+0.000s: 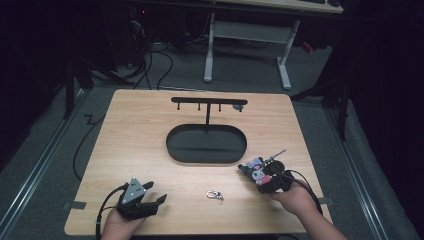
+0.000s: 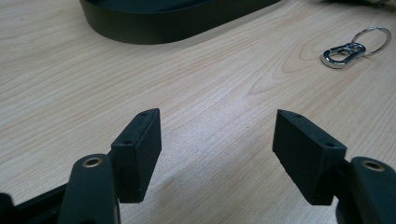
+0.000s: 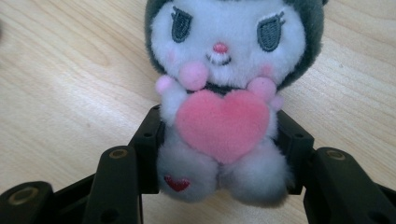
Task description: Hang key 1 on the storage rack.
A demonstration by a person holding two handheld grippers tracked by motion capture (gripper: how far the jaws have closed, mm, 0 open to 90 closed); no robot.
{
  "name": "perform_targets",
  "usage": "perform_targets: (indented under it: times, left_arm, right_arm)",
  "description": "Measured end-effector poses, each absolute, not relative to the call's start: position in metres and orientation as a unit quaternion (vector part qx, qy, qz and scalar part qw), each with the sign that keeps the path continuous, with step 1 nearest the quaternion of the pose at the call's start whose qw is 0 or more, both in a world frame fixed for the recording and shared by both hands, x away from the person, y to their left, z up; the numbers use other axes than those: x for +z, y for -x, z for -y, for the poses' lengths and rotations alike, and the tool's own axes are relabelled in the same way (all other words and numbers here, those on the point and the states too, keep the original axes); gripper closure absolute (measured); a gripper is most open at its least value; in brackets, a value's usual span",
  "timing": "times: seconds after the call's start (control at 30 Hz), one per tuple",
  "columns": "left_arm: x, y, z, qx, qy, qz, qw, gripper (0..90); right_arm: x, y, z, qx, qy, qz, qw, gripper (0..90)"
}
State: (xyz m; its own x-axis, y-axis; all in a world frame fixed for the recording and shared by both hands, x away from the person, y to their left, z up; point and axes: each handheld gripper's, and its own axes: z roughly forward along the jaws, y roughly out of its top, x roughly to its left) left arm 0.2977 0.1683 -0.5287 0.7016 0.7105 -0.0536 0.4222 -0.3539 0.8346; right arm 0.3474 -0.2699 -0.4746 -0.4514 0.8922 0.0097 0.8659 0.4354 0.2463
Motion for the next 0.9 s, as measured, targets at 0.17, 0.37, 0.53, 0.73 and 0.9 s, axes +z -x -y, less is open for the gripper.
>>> perform_targets:
  times: [0.17, 0.37, 0.53, 0.73, 0.9]
  left_arm:
    - [-0.528, -0.298, -0.169, 0.161, -0.806, -0.351, 0.449, 33.3]
    - [-0.528, -0.298, -0.170, 0.161, -0.805, -0.351, 0.450, 33.1]
    - [-0.528, -0.298, -0.170, 0.161, -0.804, -0.352, 0.451, 33.1]
    - [-0.528, -0.297, -0.170, 0.163, -0.803, -0.351, 0.454, 32.9]
    - [-0.528, -0.297, -0.170, 0.162, -0.803, -0.351, 0.454, 32.9]
  right_arm:
    - [-0.469, -0.347, 0.270, 0.119, -0.514, -0.848, 0.055, 48.2]
    - [-0.464, -0.346, 0.269, 0.132, -0.512, -0.847, 0.050, 48.2]
    - [-0.458, -0.346, 0.271, 0.135, -0.513, -0.847, 0.049, 48.2]
    - [-0.449, -0.347, 0.273, 0.150, -0.517, -0.842, 0.047, 48.2]
    - [-0.442, -0.347, 0.274, 0.152, -0.516, -0.842, 0.047, 48.3]
